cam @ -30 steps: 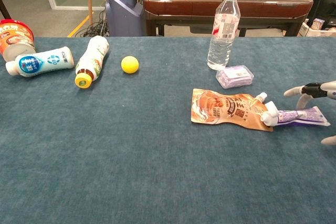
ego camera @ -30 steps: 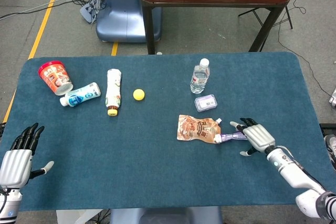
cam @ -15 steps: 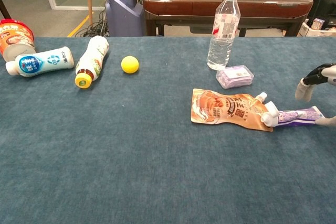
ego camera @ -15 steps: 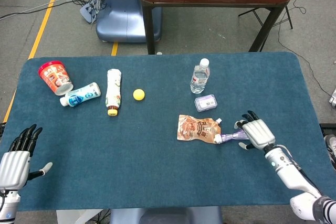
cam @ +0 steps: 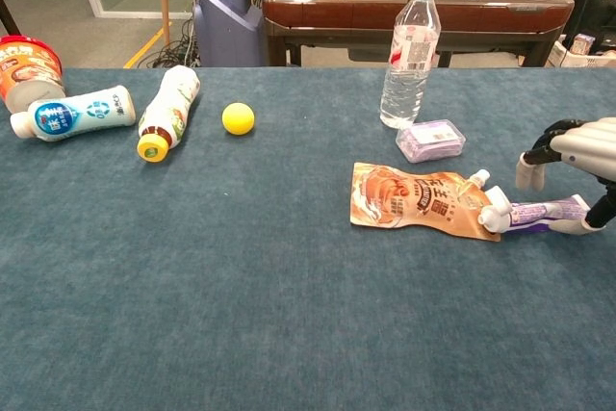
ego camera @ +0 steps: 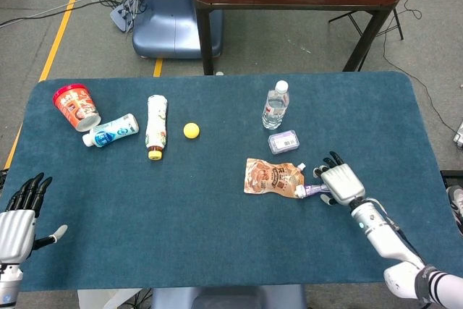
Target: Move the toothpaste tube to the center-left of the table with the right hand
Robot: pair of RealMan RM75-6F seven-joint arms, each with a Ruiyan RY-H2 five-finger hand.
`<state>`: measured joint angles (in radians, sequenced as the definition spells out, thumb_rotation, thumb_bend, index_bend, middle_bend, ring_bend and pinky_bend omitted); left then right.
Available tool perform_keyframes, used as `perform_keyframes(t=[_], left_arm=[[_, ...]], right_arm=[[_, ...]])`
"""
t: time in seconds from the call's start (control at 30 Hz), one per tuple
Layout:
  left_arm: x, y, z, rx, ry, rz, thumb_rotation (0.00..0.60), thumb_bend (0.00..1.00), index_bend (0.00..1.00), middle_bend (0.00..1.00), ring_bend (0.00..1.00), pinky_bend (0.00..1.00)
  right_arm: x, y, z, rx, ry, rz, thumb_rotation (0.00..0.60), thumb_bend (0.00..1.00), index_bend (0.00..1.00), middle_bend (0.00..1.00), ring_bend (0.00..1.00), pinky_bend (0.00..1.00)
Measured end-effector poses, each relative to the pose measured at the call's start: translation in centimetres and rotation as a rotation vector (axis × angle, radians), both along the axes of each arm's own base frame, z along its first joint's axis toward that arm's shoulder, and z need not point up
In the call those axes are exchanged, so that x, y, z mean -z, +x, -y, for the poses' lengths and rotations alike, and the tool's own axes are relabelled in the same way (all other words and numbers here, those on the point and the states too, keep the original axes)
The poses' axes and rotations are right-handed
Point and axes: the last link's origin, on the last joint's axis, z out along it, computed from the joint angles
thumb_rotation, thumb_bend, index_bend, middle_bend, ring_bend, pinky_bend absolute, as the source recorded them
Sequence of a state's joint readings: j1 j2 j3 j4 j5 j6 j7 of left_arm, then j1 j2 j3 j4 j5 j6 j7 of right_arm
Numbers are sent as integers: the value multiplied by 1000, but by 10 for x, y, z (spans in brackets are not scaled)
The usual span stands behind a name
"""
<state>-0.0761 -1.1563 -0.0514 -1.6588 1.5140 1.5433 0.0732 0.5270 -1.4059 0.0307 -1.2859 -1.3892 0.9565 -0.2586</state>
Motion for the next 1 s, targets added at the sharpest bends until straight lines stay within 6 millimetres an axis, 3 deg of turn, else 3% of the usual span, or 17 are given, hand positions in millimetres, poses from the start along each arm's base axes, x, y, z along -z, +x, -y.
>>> perform_keyframes(t=[0.8,1.0], left_arm=[[0,-7,3,-6,7,15,600,142,0,0,14,108],[-1,-8,3,-8,12,16,600,142,0,0,14,108]], right_arm=[[20,0,-1,-15,-1,-32,600,371,469,460,240,88],[19,-1,2,-10,-1,-32,600,469,551,515,294,110]])
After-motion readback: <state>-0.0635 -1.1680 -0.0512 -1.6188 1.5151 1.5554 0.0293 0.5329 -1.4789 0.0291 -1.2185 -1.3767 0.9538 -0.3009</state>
